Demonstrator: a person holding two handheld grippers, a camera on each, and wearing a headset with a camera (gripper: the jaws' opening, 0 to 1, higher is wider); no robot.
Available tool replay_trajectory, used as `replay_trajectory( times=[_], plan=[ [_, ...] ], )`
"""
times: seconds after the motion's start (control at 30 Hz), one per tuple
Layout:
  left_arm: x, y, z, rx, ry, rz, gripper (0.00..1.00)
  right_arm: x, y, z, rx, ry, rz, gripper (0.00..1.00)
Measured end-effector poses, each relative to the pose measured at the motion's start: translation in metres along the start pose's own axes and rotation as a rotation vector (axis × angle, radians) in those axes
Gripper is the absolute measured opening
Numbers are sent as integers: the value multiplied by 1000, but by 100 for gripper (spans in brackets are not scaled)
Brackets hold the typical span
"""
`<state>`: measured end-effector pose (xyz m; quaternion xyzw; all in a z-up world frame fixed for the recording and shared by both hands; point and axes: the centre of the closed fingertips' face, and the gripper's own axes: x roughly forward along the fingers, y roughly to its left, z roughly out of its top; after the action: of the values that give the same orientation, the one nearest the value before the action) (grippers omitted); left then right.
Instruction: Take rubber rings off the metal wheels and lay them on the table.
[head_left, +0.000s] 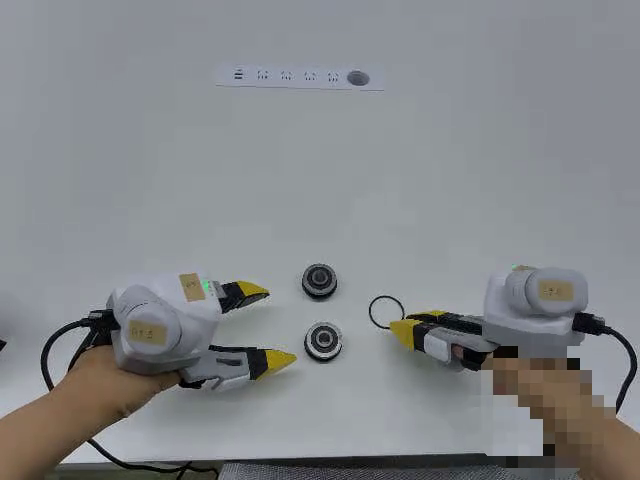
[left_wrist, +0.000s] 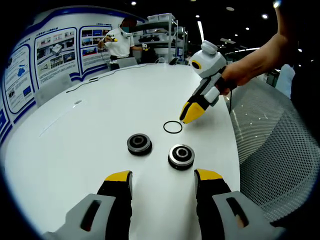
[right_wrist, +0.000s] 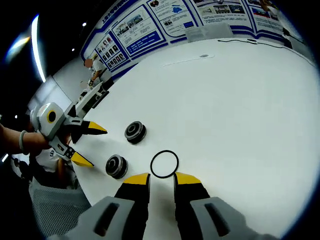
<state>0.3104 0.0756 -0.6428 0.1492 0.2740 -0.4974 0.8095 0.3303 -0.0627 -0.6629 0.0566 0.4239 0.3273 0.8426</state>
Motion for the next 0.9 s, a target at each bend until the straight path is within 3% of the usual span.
replay_trajectory(
  times=[0.2, 0.53, 0.9],
  plan=[
    [0, 0, 2, -7, -9, 0, 51, -2, 4, 4, -26, -10, 12, 24],
    [2, -4, 5, 2, -7, -12, 48, -1, 15, 6, 3, -36, 52, 24],
    [9, -14, 10, 19, 3, -50, 37, 1, 21, 4, 1, -35, 72, 23]
  ],
)
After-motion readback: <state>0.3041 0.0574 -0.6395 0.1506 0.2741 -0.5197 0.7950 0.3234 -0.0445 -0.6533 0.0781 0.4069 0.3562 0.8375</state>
